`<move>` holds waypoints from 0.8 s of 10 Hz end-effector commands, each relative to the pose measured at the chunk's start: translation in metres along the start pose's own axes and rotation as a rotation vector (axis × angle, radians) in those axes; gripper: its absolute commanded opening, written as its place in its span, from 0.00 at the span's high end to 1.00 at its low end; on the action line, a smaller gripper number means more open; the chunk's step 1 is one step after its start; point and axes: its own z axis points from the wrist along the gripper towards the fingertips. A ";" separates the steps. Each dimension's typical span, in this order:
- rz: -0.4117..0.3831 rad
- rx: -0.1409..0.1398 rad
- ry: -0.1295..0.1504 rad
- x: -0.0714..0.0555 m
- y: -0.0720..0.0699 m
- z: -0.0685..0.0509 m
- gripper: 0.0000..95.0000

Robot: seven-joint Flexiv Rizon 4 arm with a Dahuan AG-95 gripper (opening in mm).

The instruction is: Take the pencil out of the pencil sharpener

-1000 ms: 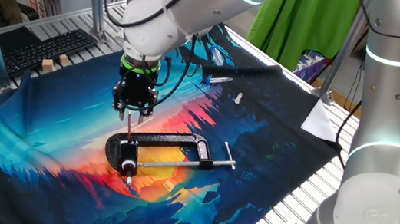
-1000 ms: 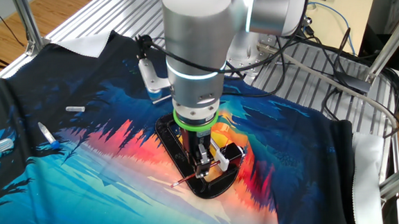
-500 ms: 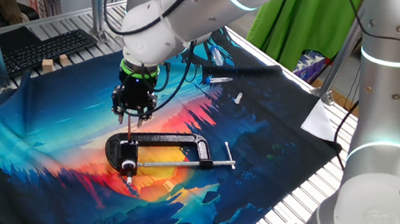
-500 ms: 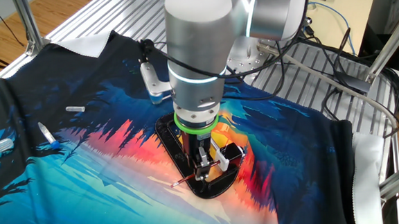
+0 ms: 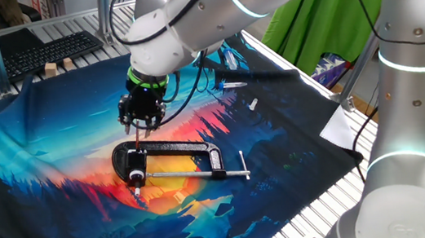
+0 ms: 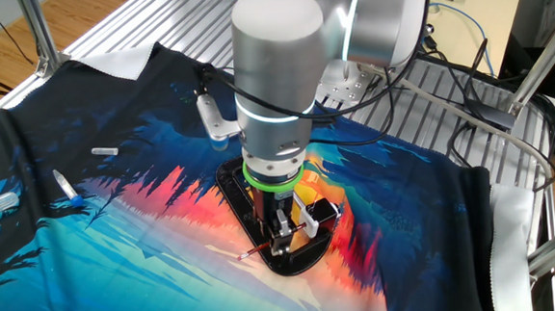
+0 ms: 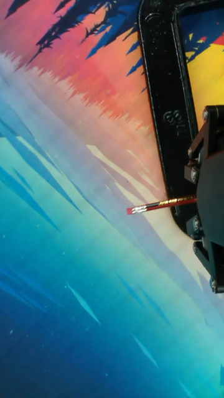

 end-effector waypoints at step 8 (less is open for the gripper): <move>-0.084 0.007 0.000 -0.001 0.001 0.002 0.80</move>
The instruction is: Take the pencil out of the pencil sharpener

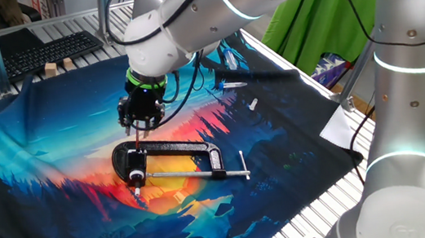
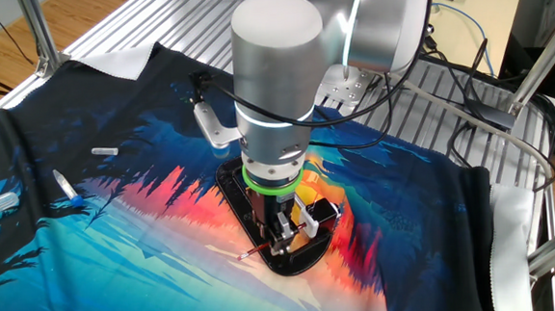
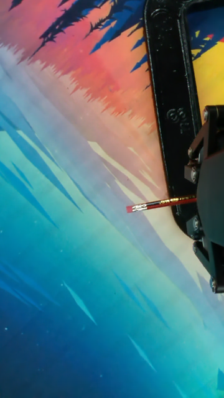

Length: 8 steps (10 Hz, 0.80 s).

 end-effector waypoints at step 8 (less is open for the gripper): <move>-0.019 0.011 -0.017 0.000 0.001 0.000 1.00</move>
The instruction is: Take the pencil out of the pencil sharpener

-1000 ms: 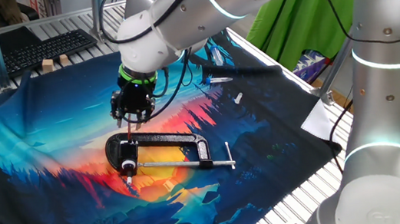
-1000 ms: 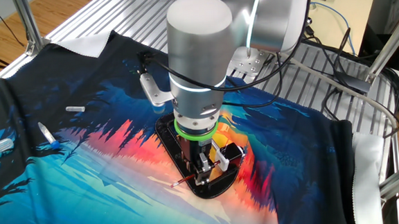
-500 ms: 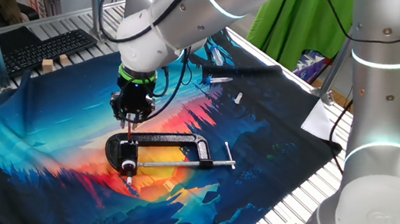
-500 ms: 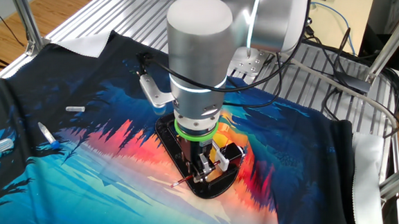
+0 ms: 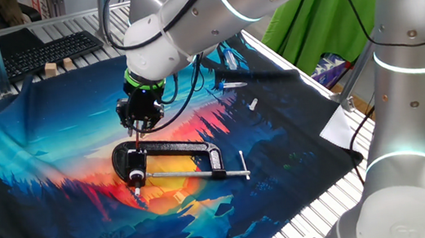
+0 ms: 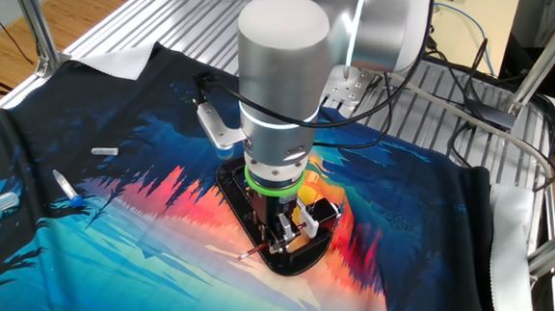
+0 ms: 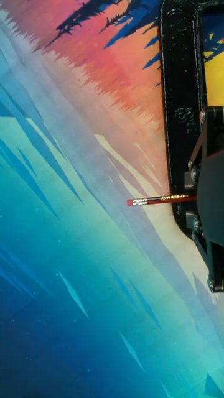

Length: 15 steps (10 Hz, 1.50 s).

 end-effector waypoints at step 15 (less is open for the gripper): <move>-0.031 -0.005 0.008 -0.010 0.006 -0.002 1.00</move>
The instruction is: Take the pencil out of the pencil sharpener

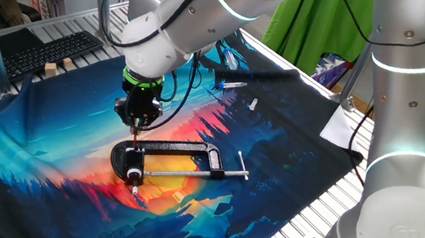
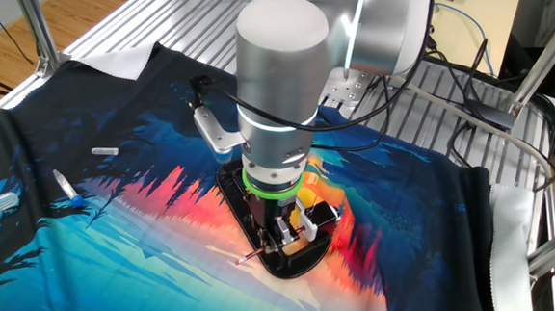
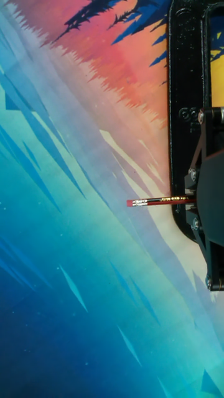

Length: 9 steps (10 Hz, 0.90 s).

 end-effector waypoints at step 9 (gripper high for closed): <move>-0.013 -0.002 0.003 -0.017 0.005 0.003 1.00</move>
